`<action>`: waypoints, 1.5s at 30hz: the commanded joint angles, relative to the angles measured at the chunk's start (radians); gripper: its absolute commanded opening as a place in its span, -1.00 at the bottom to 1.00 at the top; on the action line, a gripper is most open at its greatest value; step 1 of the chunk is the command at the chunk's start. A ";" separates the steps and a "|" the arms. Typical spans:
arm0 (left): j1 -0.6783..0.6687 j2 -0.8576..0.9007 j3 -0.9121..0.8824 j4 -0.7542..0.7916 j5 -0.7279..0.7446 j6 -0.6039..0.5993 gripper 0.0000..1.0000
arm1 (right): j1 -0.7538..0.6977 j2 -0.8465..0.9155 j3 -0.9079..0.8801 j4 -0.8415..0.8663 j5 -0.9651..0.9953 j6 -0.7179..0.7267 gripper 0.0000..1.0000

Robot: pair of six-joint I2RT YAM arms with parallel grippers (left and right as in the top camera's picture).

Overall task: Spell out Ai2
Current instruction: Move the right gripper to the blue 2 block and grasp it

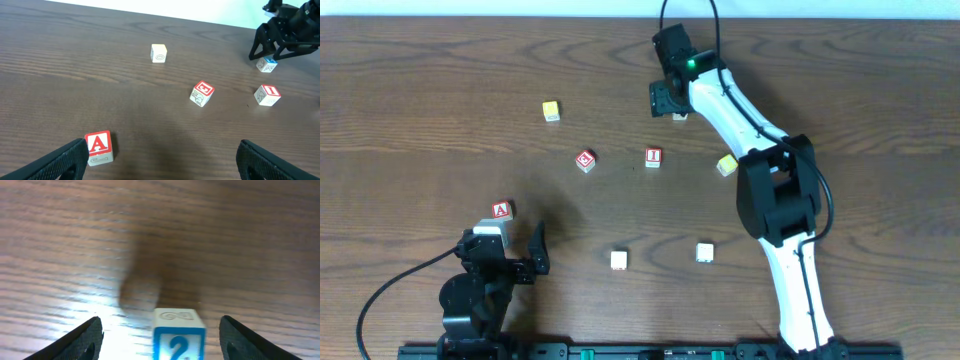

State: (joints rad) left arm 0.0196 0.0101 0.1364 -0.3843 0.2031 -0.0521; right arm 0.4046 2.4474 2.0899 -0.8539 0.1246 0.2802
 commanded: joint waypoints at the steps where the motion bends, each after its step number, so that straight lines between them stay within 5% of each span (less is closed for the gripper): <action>1: 0.005 -0.006 -0.022 -0.001 -0.003 -0.004 0.91 | 0.012 0.035 0.006 0.001 0.000 -0.024 0.48; 16: 0.005 -0.006 -0.022 -0.001 -0.003 -0.003 0.91 | 0.002 0.042 0.004 -0.014 0.032 -0.024 0.33; 23: 0.005 -0.006 -0.022 -0.001 -0.003 -0.004 0.91 | 0.000 0.042 0.004 -0.021 0.032 -0.024 -0.17; 30: 0.005 -0.006 -0.022 -0.001 -0.003 -0.004 0.91 | 0.000 0.042 0.004 -0.029 0.032 -0.023 -0.19; 45: 0.005 -0.006 -0.022 -0.001 -0.003 -0.004 0.91 | 0.002 0.031 0.005 -0.064 0.032 -0.024 -0.59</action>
State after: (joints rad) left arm 0.0196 0.0101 0.1364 -0.3843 0.2031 -0.0521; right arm 0.4091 2.4676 2.0918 -0.8970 0.1482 0.2584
